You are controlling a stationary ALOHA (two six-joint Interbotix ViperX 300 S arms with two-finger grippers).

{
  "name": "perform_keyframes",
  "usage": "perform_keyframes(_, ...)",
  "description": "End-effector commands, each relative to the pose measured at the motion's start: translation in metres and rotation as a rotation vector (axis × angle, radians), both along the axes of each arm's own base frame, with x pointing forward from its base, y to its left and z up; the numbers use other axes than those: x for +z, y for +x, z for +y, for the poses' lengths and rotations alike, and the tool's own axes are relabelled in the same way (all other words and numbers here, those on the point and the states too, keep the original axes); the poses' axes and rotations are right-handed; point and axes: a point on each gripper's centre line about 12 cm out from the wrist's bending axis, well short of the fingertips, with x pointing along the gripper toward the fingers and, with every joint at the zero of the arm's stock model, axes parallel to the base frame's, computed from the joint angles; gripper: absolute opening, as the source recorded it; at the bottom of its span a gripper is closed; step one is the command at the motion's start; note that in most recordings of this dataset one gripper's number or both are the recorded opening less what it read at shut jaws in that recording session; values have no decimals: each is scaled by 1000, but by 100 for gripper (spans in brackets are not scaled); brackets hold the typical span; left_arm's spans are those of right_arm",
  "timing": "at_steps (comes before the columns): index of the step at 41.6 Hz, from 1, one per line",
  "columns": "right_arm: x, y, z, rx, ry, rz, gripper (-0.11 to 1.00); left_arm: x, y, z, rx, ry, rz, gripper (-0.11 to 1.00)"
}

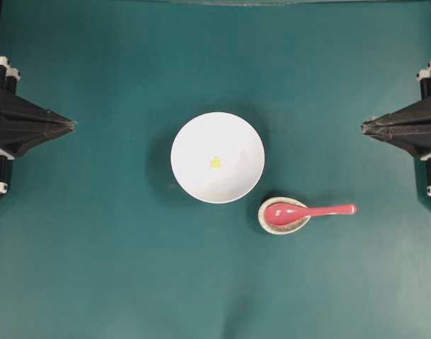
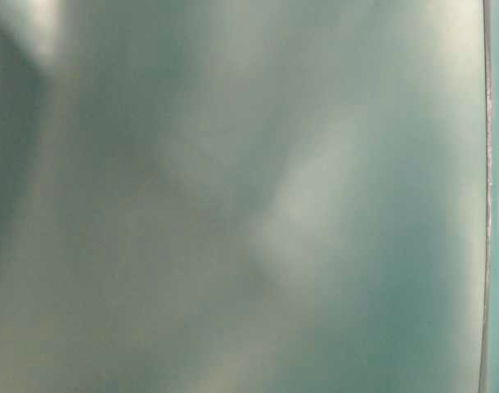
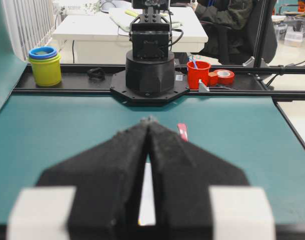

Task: Scoop the yellow hexagonal prism block from the bowl with a spoon using the right arm.
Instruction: 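Move the right gripper inward toward the red spoon handle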

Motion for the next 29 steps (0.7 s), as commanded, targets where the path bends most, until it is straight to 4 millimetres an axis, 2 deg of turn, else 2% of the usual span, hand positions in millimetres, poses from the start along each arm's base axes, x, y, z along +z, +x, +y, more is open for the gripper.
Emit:
perform_keyframes(1,3,2,0,1,3,-6,-1,9,3,1,4,1,-23,0)
perform_keyframes(17,-7,6,5,25,7,43,2,12,3,1,3,3,-58,0)
perform_keyframes(19,-9,7,7,32,7,51,9,12,3,1,3,3,-58,0)
perform_keyframes(25,-17,10,13,63,5,81,43,12,3,1,2,2,-58,0)
perform_keyframes(29,-24,13,17,79,8,109,57,12,3,1,2,2,-58,0)
